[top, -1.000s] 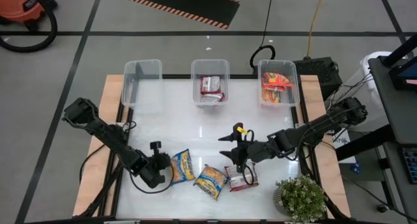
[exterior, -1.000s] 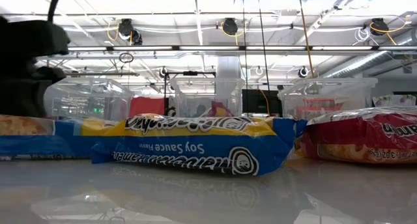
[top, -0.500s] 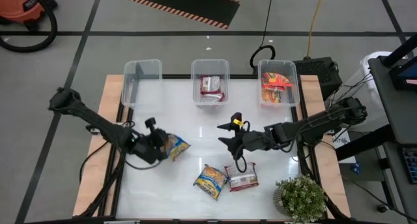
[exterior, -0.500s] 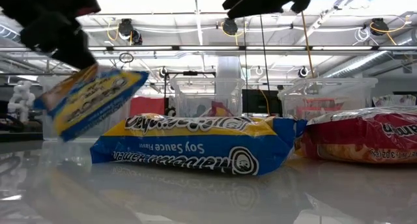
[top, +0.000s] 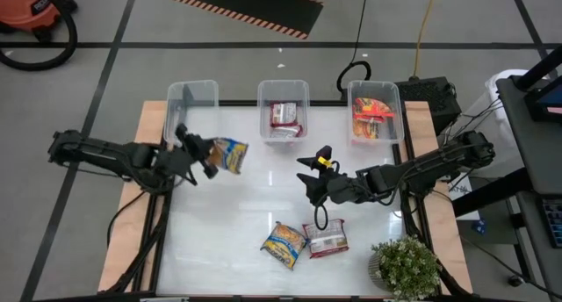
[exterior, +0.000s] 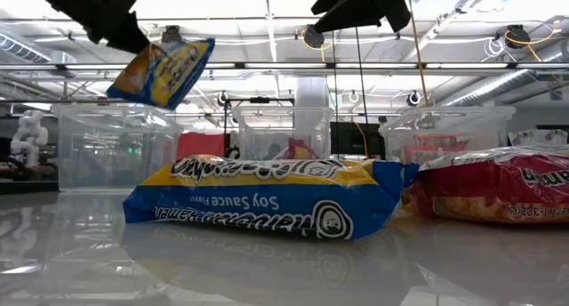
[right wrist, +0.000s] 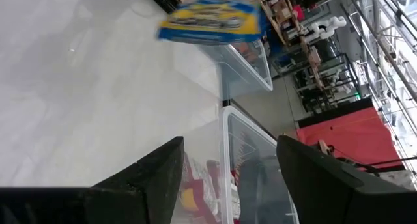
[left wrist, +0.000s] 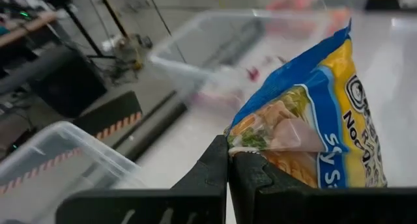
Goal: Sort Maruchan noodles
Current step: Put the left blue noodle pack into the left transparent bin
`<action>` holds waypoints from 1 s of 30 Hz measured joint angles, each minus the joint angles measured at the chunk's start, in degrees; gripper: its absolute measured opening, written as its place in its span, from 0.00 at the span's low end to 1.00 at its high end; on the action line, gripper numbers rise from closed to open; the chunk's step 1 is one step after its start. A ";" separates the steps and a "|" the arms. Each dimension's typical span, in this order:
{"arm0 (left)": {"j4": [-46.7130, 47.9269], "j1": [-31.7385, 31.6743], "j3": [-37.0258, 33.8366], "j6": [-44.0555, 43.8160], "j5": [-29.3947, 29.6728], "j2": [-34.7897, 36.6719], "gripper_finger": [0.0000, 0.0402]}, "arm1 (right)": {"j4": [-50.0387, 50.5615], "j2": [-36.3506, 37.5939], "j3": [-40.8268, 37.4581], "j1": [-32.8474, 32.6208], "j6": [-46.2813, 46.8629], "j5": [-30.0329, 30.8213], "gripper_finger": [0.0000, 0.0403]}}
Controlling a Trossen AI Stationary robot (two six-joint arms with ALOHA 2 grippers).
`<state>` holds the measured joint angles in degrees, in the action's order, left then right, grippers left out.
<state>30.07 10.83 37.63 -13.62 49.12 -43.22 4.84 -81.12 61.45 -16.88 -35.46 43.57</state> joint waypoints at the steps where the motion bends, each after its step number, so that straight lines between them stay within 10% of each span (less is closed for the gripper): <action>1: -1.11 -1.10 0.00 1.54 0.02 1.19 0.01 | 0.00 0.00 0.00 -0.05 0.11 -0.04 0.60; 30: -1.67 -38.22 0.09 25.71 0.25 8.00 0.01 | 0.37 0.02 0.00 -1.99 4.81 -0.13 0.60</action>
<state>28.41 -27.39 37.71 12.09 49.37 -35.22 5.21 -81.10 61.45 -18.87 -30.65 43.44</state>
